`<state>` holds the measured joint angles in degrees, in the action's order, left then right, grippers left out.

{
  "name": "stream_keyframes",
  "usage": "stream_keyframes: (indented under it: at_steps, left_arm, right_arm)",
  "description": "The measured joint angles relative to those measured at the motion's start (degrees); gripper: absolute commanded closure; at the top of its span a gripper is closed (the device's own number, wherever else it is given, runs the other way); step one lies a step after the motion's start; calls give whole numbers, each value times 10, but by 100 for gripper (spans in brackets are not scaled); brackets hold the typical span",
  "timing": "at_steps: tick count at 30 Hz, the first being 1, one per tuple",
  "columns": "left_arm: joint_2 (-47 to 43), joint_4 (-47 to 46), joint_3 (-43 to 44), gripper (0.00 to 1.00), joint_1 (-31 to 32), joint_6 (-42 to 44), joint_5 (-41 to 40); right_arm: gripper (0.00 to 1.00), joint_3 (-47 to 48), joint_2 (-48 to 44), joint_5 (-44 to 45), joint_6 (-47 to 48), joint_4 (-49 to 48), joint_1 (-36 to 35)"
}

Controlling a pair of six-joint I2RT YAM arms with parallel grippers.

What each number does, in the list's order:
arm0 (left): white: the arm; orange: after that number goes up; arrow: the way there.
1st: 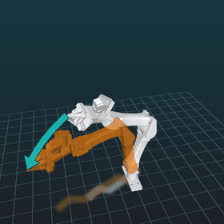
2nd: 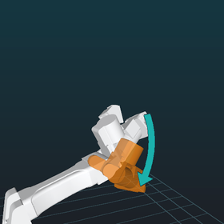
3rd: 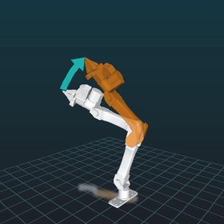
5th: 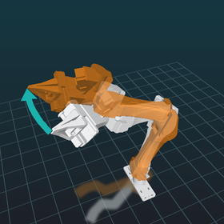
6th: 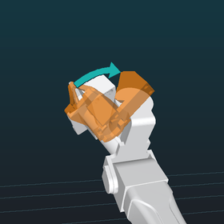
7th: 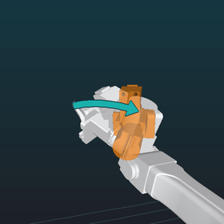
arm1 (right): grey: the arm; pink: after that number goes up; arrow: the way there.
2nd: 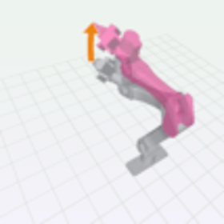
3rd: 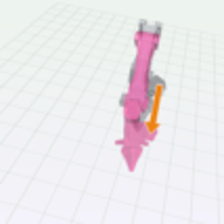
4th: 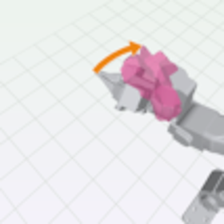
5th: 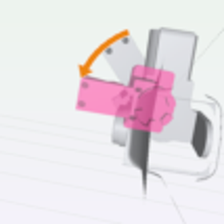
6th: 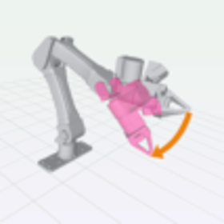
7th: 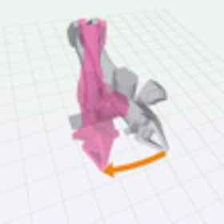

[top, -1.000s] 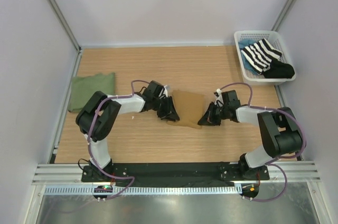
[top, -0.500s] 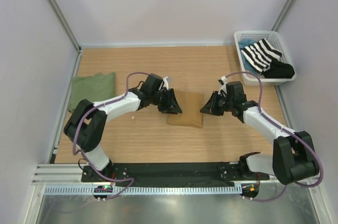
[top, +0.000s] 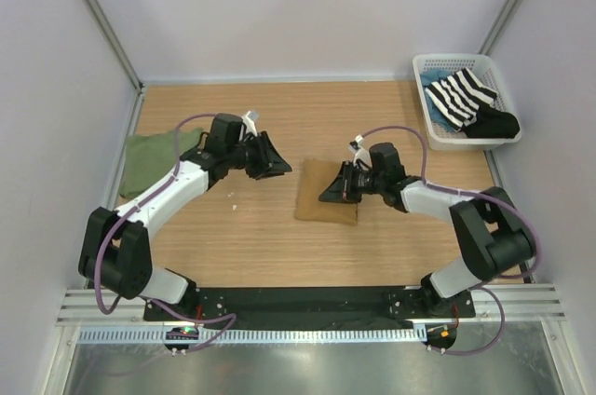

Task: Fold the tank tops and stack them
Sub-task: Neatly place the folded tank top to the corner

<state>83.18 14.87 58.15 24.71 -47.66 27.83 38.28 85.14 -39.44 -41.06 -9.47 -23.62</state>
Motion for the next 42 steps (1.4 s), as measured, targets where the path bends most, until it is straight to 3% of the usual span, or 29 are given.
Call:
stream_keyframes:
  at_steps: [7,11,17,21,26,29,32,35,37,39,42]
  left_arm:
    - [-13,11,-16,66,-3,2,0]
    - [-13,19,-25,66,-3,5,0]
    - [-12,21,-26,66,-3,8,2]
    - [-12,21,-27,65,-3,12,3]
    - [-12,21,-37,65,-3,15,3]
    - [-12,21,-45,59,-3,16,4]
    - [-12,19,-55,45,-3,17,4]
    - [-12,17,-63,40,-3,17,2]
    - [-12,17,-65,30,-3,18,3]
    - [-12,14,-65,18,-3,20,2]
    - [-12,12,-65,3,-3,17,-3]
  right_arm:
    - [89,-61,181,-75,-90,-215,39]
    - [89,-85,210,-112,-133,-309,56]
    - [89,-65,182,-105,-117,-259,56]
    - [89,7,148,-90,-83,-174,56]
    - [89,103,155,-83,-61,-136,64]
    - [89,143,193,-80,-58,-134,76]
    - [89,157,249,-73,-64,-136,86]
    - [89,162,313,-69,-76,-140,90]
    - [89,168,345,-90,-97,-152,92]
    - [84,175,346,-91,-99,-156,92]
    - [69,180,334,-79,-88,-136,90]
